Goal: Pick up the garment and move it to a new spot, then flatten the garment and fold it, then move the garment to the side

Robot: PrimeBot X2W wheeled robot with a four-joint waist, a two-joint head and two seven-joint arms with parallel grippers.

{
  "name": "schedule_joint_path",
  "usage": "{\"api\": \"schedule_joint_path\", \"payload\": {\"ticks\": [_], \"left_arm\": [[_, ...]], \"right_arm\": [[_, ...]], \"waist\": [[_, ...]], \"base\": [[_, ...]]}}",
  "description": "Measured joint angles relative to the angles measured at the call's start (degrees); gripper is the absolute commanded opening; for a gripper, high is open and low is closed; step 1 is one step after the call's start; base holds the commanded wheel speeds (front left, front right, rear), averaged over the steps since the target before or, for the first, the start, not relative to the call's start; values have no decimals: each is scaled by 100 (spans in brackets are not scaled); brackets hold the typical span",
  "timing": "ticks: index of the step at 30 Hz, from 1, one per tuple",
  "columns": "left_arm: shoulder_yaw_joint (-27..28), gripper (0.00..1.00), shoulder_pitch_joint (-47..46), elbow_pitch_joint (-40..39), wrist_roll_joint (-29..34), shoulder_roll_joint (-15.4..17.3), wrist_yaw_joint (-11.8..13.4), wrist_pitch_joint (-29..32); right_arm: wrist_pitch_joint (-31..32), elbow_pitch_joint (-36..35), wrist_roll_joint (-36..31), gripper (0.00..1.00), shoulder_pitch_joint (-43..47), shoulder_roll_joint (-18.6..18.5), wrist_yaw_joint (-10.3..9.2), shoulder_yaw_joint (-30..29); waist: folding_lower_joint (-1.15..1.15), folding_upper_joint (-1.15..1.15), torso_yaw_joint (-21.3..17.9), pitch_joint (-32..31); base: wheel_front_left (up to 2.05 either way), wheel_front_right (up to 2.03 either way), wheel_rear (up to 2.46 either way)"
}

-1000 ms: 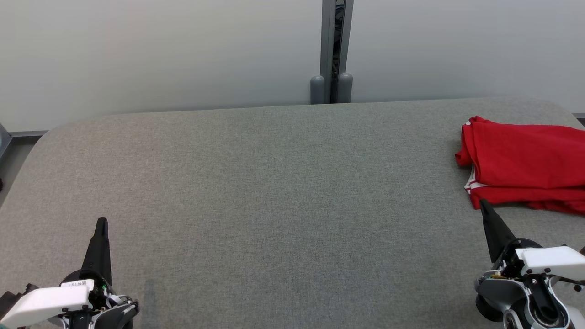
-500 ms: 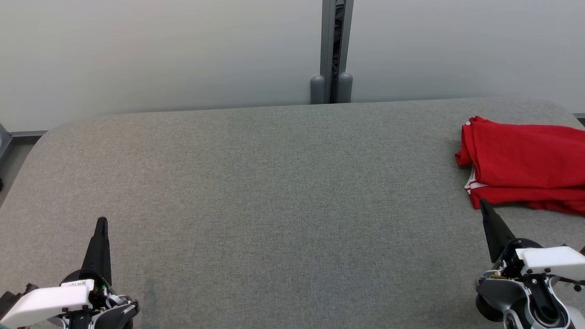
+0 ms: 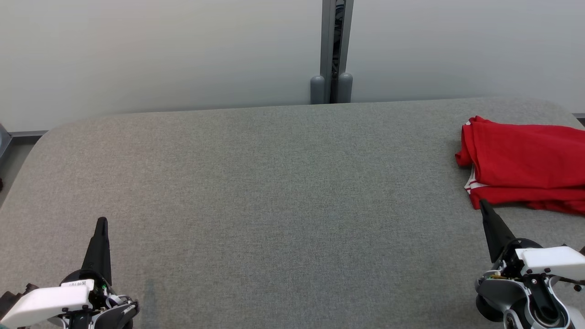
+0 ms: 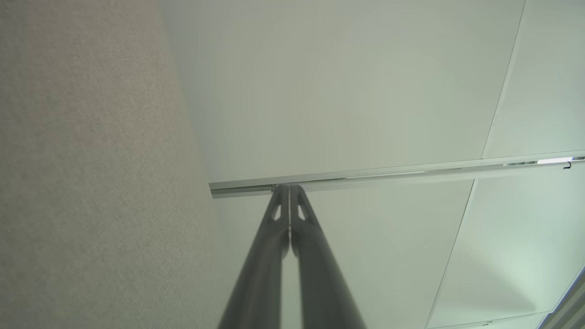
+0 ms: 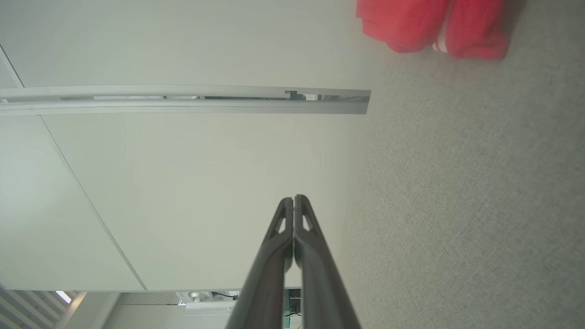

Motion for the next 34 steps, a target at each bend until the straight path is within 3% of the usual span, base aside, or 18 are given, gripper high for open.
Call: {"api": "schedule_joint_path", "payload": {"ticks": [34], "left_arm": [[0, 0, 0, 0, 0, 0, 1, 0]], "right_arm": [[25, 2, -16, 0, -1, 26, 0, -36]], "waist": [[0, 0, 0, 0]], "base": [[0, 0, 0]]}}
